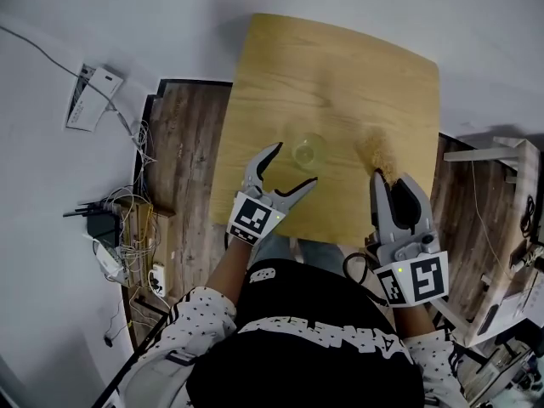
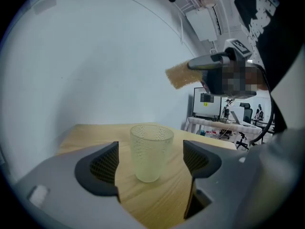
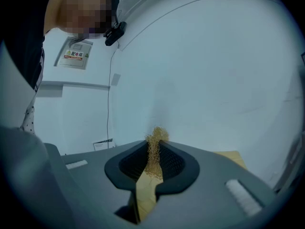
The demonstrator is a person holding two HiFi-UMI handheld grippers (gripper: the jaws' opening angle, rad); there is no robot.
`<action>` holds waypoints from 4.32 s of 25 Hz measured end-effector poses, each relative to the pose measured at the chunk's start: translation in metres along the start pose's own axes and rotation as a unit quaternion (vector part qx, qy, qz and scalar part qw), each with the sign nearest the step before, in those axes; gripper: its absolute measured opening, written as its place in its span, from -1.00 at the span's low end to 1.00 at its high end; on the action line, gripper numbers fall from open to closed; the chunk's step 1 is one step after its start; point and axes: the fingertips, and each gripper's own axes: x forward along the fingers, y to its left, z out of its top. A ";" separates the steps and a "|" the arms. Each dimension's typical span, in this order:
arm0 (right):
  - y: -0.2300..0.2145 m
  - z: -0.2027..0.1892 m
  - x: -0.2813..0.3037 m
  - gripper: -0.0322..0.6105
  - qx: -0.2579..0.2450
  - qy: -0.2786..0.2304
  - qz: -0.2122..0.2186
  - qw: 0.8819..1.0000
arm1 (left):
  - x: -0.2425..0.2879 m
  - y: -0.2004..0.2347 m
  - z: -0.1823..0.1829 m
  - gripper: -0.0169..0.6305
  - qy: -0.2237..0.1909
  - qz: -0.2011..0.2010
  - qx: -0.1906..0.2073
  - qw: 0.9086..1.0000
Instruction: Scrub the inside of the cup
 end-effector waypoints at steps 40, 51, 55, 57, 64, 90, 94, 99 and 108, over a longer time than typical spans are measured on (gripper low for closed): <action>-0.003 -0.004 -0.016 -0.68 0.002 -0.003 -0.022 1.000 | 0.025 -0.015 0.026 0.19 0.017 -0.011 0.067 0.998; -0.002 0.007 -0.014 -0.69 0.003 -0.016 0.036 0.999 | -0.004 -0.031 0.082 0.19 0.015 -0.003 0.128 0.992; -0.002 0.012 -0.013 -0.69 -0.003 -0.018 0.052 0.998 | -0.017 -0.036 0.100 0.19 0.010 0.005 0.137 0.991; 0.004 0.015 -0.010 -0.69 -0.002 -0.023 0.068 0.997 | -0.027 -0.034 0.108 0.19 0.012 0.012 0.147 0.989; 0.025 0.038 -0.011 -0.70 -0.006 -0.056 0.155 0.986 | -0.050 -0.035 0.129 0.19 0.017 0.041 0.175 0.984; 0.126 0.031 -0.016 -0.70 -0.211 0.042 0.381 0.899 | -0.081 -0.031 0.155 0.19 0.081 0.112 0.277 0.951; 0.131 0.031 -0.018 -0.70 -0.181 0.064 0.414 0.890 | -0.079 -0.031 0.154 0.18 0.082 0.112 0.289 0.947; 0.124 0.020 -0.012 -0.70 -0.192 0.106 0.427 0.877 | -0.078 -0.032 0.155 0.18 0.085 0.104 0.314 0.940; 0.116 0.010 0.005 -0.70 -0.220 0.129 0.400 0.880 | -0.062 -0.049 0.161 0.18 0.080 0.080 0.350 0.930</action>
